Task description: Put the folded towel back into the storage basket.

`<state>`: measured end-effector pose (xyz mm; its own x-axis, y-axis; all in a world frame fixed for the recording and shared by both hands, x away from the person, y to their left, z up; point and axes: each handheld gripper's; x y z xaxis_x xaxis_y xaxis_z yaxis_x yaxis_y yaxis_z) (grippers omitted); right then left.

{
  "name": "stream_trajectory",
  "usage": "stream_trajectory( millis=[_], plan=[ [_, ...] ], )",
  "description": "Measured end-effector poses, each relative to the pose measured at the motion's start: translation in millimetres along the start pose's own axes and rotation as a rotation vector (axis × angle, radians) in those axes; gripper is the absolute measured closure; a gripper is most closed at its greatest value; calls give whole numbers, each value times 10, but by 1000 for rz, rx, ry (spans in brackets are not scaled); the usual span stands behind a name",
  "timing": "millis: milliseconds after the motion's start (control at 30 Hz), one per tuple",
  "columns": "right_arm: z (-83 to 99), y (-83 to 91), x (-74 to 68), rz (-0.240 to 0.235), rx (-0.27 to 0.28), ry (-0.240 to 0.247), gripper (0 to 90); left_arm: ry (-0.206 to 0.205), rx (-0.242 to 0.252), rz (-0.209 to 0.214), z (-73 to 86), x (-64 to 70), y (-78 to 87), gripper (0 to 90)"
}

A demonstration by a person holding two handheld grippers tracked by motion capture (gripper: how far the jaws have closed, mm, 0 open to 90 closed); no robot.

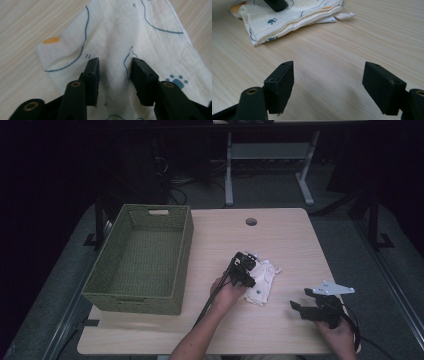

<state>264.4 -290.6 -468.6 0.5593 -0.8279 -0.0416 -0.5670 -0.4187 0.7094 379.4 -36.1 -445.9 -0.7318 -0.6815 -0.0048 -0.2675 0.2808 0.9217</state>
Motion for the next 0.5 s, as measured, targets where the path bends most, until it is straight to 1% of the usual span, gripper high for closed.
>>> stream_trajectory(
  millis=[33,67,300,433,500],
  plan=[
    [0,0,0,0,0,0,249,-2,-2,0,0,-4,3,607],
    [-1,0,0,0,0,1,249,-4,-4,2,-1,-6,6,654],
    [0,-2,-1,1,-1,2,249,-17,-8,12,1,12,14,763],
    [0,-3,2,1,-1,0,249,-13,-8,28,6,-1,19,788],
    [0,-5,3,2,-2,1,249,2,-5,45,11,-14,21,793]
  ],
)
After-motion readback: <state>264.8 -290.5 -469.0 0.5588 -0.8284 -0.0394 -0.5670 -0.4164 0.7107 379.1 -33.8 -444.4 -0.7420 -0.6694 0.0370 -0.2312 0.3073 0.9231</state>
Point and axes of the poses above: each handheld gripper's, and its own axes: y roughly backward along the jaws, z roughly out of its underside, x roughly to its right, and after that the axes turned 5 degrees about -x, right-handed
